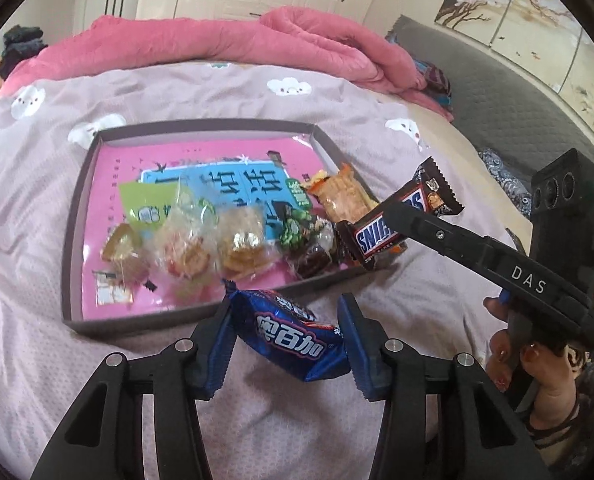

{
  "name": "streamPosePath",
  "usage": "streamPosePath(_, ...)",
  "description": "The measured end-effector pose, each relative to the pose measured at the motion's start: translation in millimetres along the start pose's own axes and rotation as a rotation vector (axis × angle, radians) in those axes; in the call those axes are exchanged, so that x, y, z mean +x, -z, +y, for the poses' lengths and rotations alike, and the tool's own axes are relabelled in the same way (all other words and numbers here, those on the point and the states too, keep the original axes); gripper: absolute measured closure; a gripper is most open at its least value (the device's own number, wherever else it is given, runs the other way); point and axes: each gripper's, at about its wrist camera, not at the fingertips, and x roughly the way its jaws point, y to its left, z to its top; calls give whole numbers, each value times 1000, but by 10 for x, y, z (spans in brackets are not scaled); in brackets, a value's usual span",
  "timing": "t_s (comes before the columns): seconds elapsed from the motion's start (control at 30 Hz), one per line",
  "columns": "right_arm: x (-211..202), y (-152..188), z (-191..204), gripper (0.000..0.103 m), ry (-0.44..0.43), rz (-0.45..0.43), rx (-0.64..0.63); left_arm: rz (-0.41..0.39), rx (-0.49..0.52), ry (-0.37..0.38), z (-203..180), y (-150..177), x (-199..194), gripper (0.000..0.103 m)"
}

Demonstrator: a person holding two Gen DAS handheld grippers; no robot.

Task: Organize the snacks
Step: 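Grasp the Snickers bar with the right gripper while the left grasps the blue biscuit pack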

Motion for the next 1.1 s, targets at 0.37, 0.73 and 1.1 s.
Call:
streamPosePath(0.37,-40,-56,-85,86,-11,-28,29,-24,-19,-19,114,-255,110,92)
streamPosePath(0.73,-71,-59,-101,86,-23,-35,41,86,-29,47,97,157,212,38)
streamPosePath(1.1,-93,-60,-81,86,-20,-39,33,191,-21,-43,-180,271,628,33)
